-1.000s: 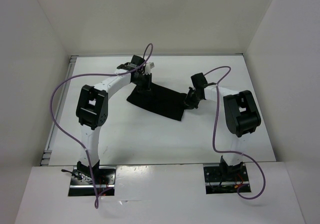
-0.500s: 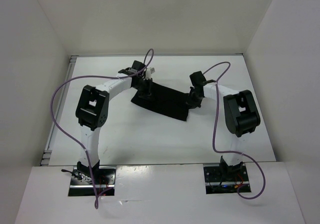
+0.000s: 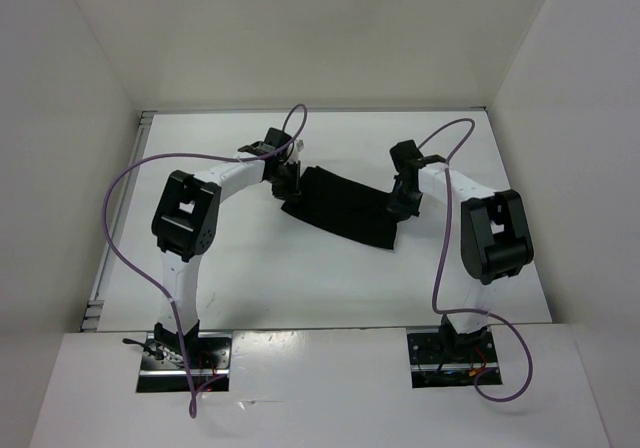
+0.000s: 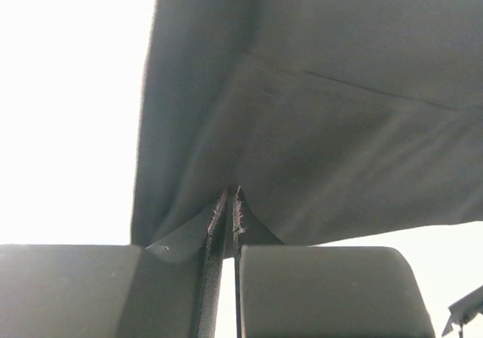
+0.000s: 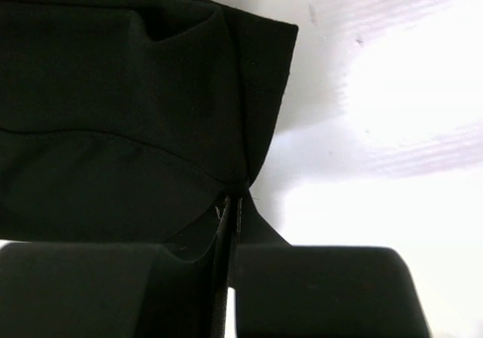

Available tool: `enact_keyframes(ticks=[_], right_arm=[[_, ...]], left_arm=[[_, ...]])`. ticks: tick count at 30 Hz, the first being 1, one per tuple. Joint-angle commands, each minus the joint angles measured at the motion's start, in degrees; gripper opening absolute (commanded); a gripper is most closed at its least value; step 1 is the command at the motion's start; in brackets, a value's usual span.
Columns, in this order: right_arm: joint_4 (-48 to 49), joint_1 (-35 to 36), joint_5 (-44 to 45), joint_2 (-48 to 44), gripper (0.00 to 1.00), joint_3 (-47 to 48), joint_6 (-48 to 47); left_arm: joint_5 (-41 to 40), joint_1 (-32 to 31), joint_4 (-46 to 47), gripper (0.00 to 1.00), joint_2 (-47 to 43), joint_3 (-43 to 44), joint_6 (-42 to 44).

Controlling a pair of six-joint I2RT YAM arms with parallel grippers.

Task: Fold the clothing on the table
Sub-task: Fold the skirt

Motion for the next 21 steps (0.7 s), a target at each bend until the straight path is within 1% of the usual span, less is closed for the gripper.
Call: enact_keyframes(ticks=[1, 6, 11, 15, 17, 21], right_arm=[[-4.31, -0.57, 3.09, -3.53, 0.00, 1.36, -1.70], [-7.29, -0.57, 3.62, -5.90, 0.00, 3.20, -1.70], [-10.81, -0.57, 1.44, -7.58, 0.00, 10.40, -2.23], [-10.21, 0.04, -2.52, -7.58, 0.00, 16.99, -2.23], [-9.50, 1.70, -4.54, -5.21, 0.00, 19.19, -2.23], [-7.83, 4.78, -6.40, 0.49, 0.00, 26.65, -1.70]], left_arm=[[-4.73, 0.35, 1.43, 0.12, -1.00, 0.55, -0.59], [-6.50, 0.88, 0.91, 0.12, -1.00, -0.86, -0.06], [-5.01, 0.88, 2.83, 0.12, -1.00, -4.37, -0.76], [-3.08, 0.27, 3.98, 0.12, -1.00, -5.87, -1.90], [-2.38, -0.26, 3.98, 0.12, -1.00, -6.39, -1.91], [-1.75, -0.26, 4.51, 0.12, -1.52, -7.01, -2.43]])
